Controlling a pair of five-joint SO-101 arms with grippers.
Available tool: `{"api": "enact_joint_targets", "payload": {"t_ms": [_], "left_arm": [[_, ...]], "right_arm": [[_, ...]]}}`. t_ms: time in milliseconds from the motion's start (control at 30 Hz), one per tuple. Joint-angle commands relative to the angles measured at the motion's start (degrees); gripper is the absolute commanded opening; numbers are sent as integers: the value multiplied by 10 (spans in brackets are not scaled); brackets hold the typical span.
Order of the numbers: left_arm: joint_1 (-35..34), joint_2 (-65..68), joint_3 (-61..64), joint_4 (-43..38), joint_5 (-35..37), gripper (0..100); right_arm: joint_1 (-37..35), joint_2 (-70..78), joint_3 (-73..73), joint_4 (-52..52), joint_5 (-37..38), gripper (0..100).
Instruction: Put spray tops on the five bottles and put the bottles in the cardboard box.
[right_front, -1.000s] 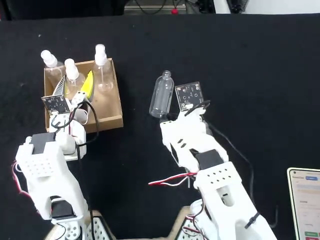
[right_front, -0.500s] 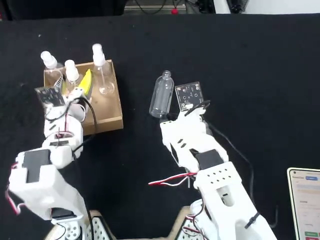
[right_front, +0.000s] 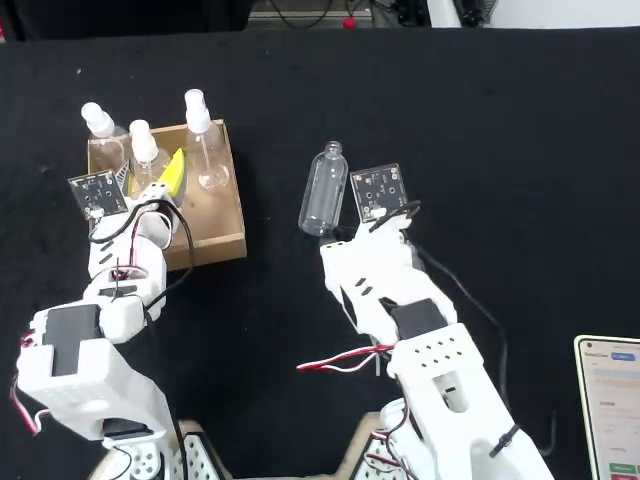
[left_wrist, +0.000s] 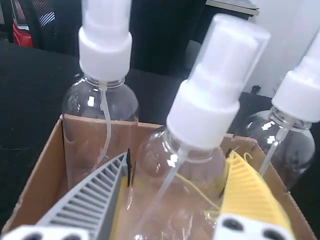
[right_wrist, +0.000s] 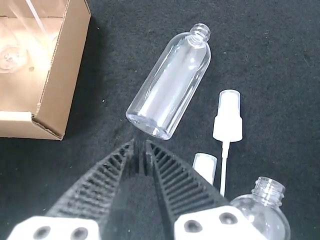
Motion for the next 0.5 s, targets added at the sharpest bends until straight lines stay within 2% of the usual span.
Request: {"api": "enact_joint_targets", "payload": {"t_ms": [0,167,233,467], "left_arm": [[-3,-28,12,-11,7,293],[-6,-28,39,-84,-12,293],[-5,-27,44,-88,-33,293],[-8,-27,50,-91,-33,293]], "right_arm": [[-4,-13,-3,-16,5,18],[-4,-13,-3,-16,5,18],[-4,-13,-3,-16,5,18],[-4,-13,-3,-16,5,18]]}}
